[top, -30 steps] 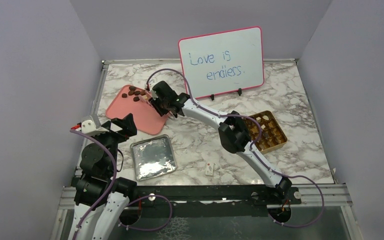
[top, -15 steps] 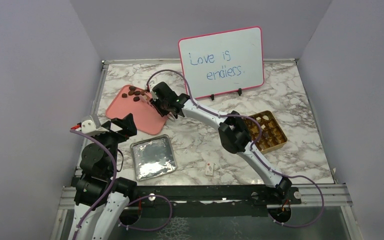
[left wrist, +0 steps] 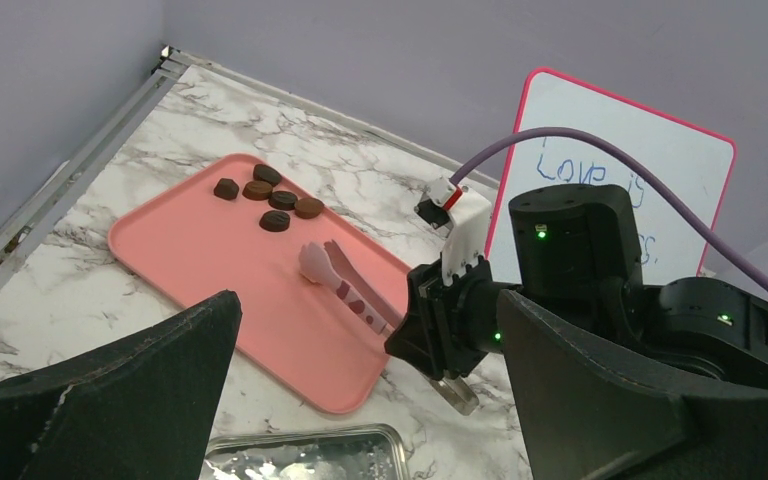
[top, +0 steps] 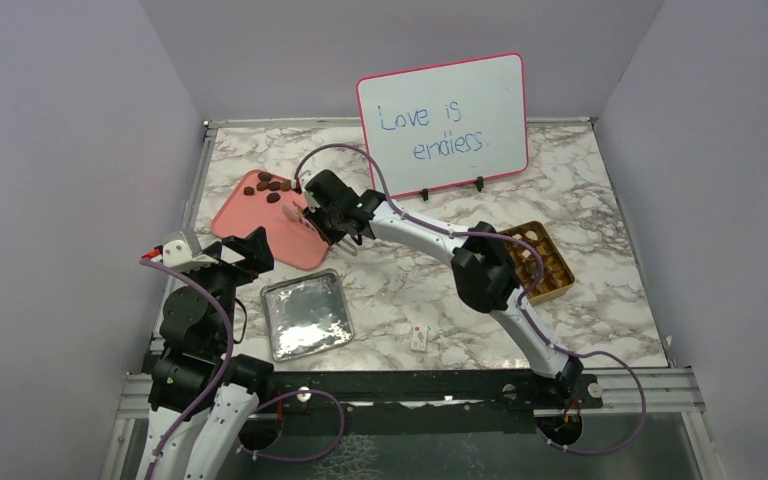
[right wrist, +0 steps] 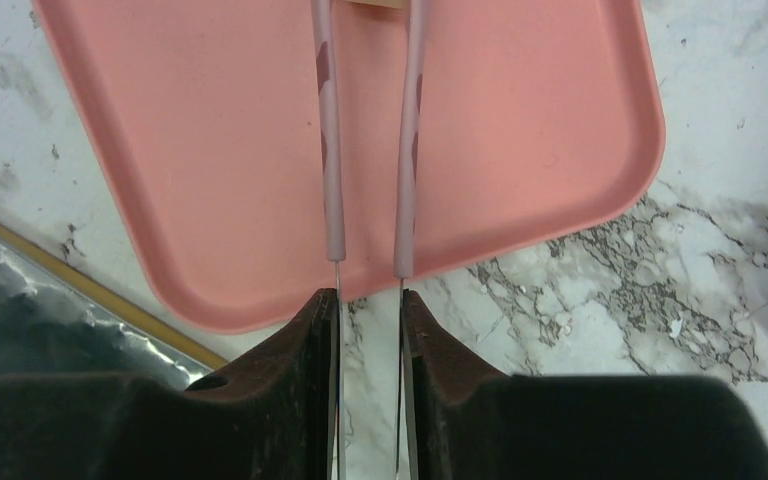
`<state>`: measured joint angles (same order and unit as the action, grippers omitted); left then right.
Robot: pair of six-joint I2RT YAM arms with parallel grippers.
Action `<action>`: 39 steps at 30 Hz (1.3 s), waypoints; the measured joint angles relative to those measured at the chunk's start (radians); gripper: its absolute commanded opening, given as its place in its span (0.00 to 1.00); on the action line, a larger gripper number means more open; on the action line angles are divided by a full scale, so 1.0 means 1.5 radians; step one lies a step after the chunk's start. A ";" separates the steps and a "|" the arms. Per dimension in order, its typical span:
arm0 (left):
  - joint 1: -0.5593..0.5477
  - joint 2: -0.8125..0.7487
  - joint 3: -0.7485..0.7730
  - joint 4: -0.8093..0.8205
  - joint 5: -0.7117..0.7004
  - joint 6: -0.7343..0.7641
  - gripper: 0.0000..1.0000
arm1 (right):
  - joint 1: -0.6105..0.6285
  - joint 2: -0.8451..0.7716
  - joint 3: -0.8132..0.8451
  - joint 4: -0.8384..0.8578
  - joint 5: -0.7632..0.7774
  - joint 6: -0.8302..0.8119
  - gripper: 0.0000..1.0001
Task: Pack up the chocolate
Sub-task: Move the fake chocolate to the plate, then pick up the fake chocolate from the plate.
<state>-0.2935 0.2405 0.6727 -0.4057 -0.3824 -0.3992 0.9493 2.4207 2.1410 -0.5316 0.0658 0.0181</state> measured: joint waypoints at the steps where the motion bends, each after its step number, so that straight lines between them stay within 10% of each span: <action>1: 0.000 0.000 0.000 0.000 0.000 0.000 0.99 | 0.000 -0.007 -0.005 -0.005 0.000 0.005 0.30; 39: 0.000 -0.001 0.000 0.000 0.001 0.000 0.99 | 0.023 -0.096 -0.088 -0.149 0.055 0.063 0.31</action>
<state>-0.2935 0.2386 0.6727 -0.4057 -0.3817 -0.3996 0.9833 2.2772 2.0087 -0.7551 0.1478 0.1123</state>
